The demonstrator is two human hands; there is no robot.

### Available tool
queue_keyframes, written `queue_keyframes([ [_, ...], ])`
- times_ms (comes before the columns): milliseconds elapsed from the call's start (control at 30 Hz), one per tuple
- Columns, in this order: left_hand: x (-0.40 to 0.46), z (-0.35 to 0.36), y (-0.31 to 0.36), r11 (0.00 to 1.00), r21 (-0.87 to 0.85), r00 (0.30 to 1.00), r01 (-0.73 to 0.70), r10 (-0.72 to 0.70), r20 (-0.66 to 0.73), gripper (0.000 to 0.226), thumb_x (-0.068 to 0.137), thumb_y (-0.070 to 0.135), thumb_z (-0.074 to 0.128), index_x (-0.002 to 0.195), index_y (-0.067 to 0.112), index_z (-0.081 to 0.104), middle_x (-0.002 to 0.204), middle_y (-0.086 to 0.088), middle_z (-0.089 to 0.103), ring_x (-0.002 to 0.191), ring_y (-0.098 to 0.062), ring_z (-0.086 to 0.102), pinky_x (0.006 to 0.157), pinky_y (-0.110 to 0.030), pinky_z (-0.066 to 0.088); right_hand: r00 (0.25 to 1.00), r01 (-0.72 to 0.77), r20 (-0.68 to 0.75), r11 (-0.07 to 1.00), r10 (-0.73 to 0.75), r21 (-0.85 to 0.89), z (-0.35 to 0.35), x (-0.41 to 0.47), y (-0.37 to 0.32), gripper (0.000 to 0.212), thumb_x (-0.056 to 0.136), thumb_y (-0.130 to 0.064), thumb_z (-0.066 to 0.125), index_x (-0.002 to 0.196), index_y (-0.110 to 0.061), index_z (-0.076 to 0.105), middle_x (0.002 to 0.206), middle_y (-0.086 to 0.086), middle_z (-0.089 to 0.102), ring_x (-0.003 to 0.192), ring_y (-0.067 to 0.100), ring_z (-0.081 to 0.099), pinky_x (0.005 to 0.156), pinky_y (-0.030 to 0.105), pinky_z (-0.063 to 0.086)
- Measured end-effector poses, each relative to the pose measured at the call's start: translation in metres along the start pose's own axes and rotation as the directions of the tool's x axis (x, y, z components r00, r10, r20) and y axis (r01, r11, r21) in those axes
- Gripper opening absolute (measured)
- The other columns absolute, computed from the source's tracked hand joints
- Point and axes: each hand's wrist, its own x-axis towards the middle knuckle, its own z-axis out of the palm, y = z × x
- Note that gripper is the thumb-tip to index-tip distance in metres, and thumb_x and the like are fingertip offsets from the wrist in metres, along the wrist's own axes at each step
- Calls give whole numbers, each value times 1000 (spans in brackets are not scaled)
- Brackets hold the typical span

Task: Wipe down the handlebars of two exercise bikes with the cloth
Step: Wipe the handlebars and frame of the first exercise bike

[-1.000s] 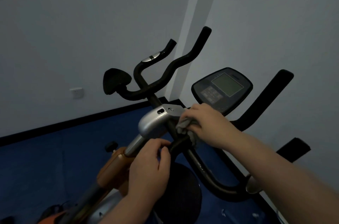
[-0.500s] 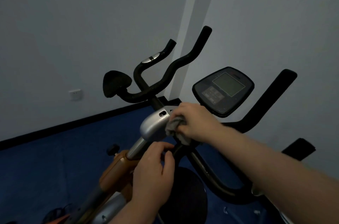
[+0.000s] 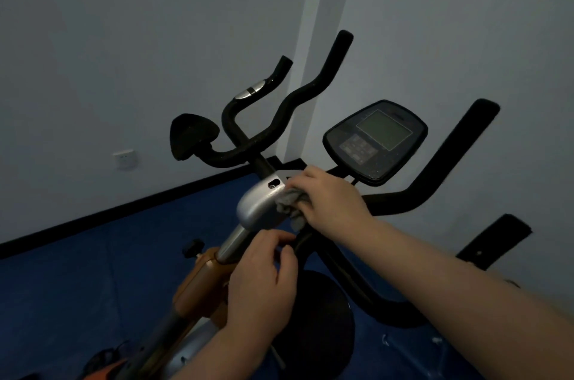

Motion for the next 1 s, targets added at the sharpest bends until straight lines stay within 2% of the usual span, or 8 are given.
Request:
queue_keyframes([
  [100, 1, 0, -1, 1000, -22, 1000, -5, 5, 8, 15, 91, 26, 45, 91, 35, 57, 76, 8, 59, 67, -5, 56, 58, -27, 44, 988, 107, 97, 989, -117, 97, -13, -16, 5, 30, 85, -13, 59, 109, -31, 63, 111, -8, 54, 101, 16, 54, 82, 35, 48],
  [200, 2, 1, -2, 999, -40, 1000, -13, 13, 6, 15, 91, 27, 44, 92, 34, 57, 80, 10, 59, 70, -5, 57, 59, -26, 43, 982, 181, -70, 974, -173, 135, -21, -46, 11, 30, 83, -7, 61, 107, -25, 65, 104, -6, 56, 97, 10, 51, 85, 22, 45],
  [300, 2, 0, 0, 997, -74, 1000, -10, 12, 19, 16, 91, 21, 47, 91, 32, 59, 83, 11, 60, 76, -4, 57, 61, -27, 47, 989, 86, -131, 980, -62, 180, -12, -85, 18, 35, 82, -5, 63, 110, -24, 65, 108, -8, 55, 101, 7, 50, 87, 20, 44],
  [400, 2, -1, 2, 997, -76, 999, -20, 23, 37, 17, 91, 17, 48, 90, 31, 58, 83, 12, 58, 78, -4, 56, 62, -24, 43, 1000, -4, -14, 972, 8, 233, -6, -102, 17, 33, 85, -10, 62, 110, -32, 63, 110, -14, 52, 104, 5, 49, 89, 29, 46],
  [567, 2, -3, 3, 952, 106, 956, -287, 278, 93, 18, 89, 20, 45, 97, 28, 60, 95, 17, 55, 89, 0, 50, 77, -9, 36, 978, -52, 206, 987, 19, 155, -29, -111, 10, 26, 90, -20, 60, 112, -34, 63, 113, -14, 50, 100, 2, 48, 90, 24, 42],
  [667, 1, -1, 3, 901, 149, 906, -408, 380, 185, 21, 86, 27, 43, 99, 29, 60, 99, 17, 55, 91, -2, 49, 81, -19, 41, 954, -139, 283, 984, 103, 110, -42, -131, 10, 26, 90, -21, 60, 112, -34, 62, 114, -14, 49, 101, 3, 49, 92, 23, 42],
  [767, -1, -3, 8, 877, 121, 872, -465, 430, 233, 23, 83, 30, 43, 98, 32, 60, 102, 19, 55, 92, -2, 51, 76, -32, 47, 945, -188, 281, 981, 169, 43, -48, -146, 8, 25, 91, -21, 58, 113, -34, 61, 112, -14, 50, 103, 6, 50, 93, 31, 44],
  [1000, -10, 1, 19, 822, 133, 818, -553, 507, 271, 22, 78, 29, 46, 92, 35, 62, 101, 19, 61, 94, 0, 53, 77, -27, 34, 960, -229, 132, 965, 246, -130, -62, -172, 16, 26, 92, -13, 57, 114, -26, 64, 112, -3, 55, 102, 15, 48, 86, 34, 45],
])
